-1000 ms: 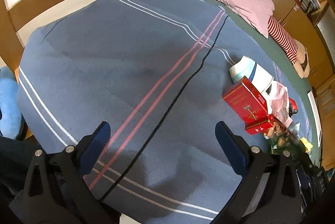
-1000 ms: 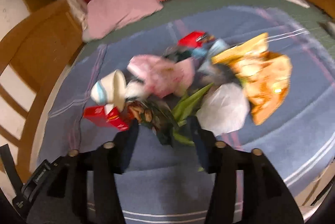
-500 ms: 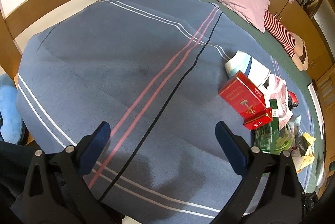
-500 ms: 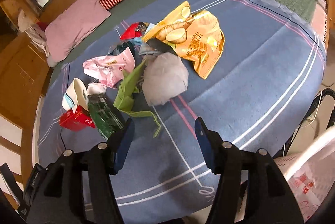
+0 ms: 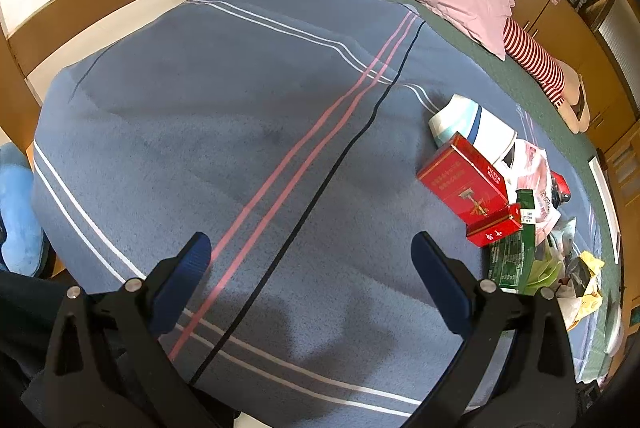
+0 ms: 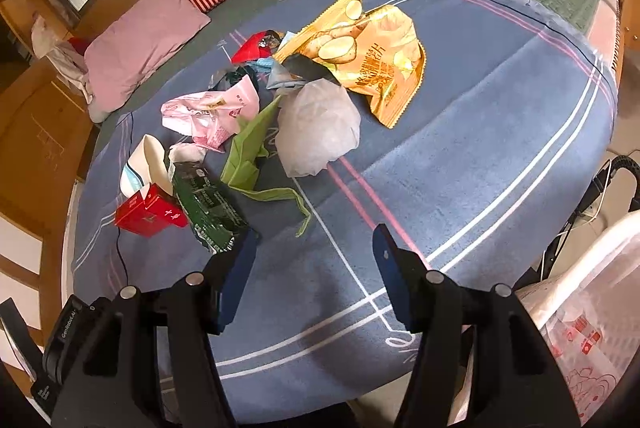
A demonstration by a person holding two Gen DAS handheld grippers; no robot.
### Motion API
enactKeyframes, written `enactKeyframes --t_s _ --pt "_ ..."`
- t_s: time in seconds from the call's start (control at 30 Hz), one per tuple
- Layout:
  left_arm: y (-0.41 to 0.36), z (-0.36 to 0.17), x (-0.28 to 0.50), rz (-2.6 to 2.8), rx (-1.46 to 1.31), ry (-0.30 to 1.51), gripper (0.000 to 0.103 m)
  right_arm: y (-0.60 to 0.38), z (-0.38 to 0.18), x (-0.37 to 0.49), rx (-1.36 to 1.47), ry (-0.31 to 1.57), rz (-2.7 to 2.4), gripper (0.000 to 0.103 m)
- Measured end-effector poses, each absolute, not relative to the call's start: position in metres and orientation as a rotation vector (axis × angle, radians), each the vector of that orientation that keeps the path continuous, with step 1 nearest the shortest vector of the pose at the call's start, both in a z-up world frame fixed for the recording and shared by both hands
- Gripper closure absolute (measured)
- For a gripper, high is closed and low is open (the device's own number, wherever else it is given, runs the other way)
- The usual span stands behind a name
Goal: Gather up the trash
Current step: 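Move the right gripper back over the trash pile toward the green snack bag, then grasp the green paper with the right gripper while the left gripper grasps the green snack bag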
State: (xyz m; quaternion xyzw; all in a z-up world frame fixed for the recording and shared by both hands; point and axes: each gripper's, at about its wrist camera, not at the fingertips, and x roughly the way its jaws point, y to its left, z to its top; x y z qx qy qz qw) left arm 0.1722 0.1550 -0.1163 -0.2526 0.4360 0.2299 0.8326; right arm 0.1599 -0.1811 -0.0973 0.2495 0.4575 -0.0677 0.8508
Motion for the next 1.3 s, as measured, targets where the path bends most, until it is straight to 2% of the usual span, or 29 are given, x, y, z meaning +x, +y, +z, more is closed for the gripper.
enactKeyframes --t_s 0.9,1.3 --pt "0.149 -0.115 0.173 0.49 -0.496 0.916 0.003 -0.192 -0.099 0.155 0.518 0.96 -0.093 0.043" --pt "0.15 -0.101 0.157 0.397 -0.502 0.751 0.004 -0.185 -0.082 0.166 0.473 0.896 0.006 0.043"
